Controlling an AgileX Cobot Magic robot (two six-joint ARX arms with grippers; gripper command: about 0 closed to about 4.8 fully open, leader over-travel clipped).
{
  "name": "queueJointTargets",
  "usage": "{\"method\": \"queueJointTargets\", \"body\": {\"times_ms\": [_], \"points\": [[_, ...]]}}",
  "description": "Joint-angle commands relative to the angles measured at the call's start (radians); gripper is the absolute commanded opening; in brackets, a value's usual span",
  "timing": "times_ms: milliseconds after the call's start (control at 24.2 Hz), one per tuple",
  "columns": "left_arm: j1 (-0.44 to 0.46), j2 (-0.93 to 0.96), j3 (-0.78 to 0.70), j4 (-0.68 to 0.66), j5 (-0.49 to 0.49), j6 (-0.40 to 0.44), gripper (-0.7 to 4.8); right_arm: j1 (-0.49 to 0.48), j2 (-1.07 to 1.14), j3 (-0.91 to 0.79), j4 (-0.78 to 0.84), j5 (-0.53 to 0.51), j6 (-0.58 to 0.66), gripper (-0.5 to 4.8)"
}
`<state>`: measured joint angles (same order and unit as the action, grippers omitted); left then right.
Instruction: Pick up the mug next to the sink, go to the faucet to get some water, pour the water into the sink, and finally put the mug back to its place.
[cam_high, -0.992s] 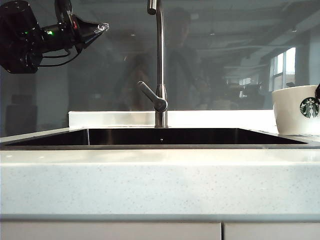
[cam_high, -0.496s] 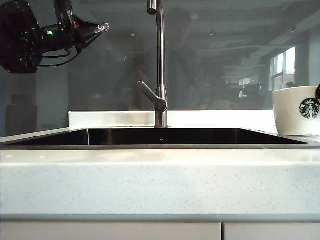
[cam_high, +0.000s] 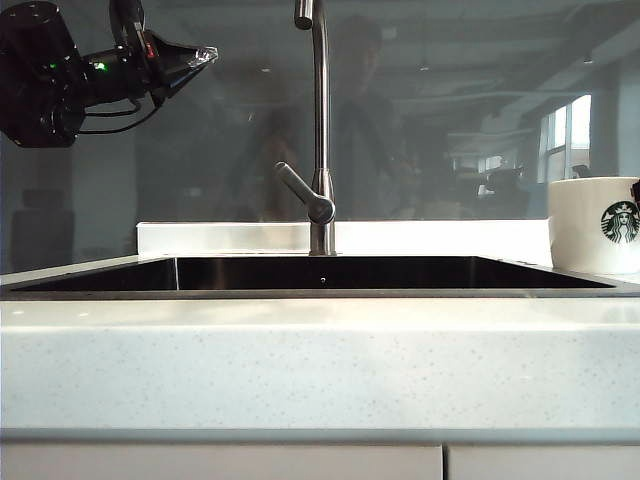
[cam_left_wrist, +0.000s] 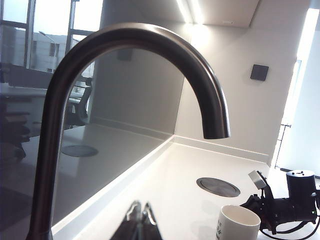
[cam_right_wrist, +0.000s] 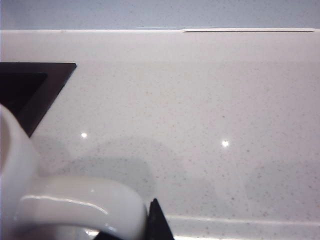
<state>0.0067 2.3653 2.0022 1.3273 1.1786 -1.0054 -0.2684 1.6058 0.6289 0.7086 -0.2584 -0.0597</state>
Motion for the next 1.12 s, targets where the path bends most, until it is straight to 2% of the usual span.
{"method": "queueJointTargets", "body": {"times_ms": [41, 372, 413, 496, 1116], "points": [[-0.001, -0.009, 0.004, 0.012, 0.004, 0.003, -0.04, 0.000, -0.008, 0.002, 0.018, -0.002, 0.003, 0.66], [-0.001, -0.009, 0.004, 0.012, 0.003, 0.003, -0.04, 0.000, -0.017, 0.002, -0.043, 0.050, 0.003, 0.69], [-0.001, -0.009, 0.004, 0.012, 0.004, 0.003, -0.04, 0.000, -0.024, 0.002, -0.051, 0.051, 0.003, 0.85], [-0.001, -0.009, 0.004, 0.012, 0.004, 0.003, -0.04, 0.000, -0.042, 0.002, -0.069, 0.050, 0.003, 1.82], [-0.001, -0.009, 0.004, -0.038, 0.004, 0.003, -0.04, -0.008, -0.235, -0.002, -0.304, 0.055, 0.003, 1.82]]}}
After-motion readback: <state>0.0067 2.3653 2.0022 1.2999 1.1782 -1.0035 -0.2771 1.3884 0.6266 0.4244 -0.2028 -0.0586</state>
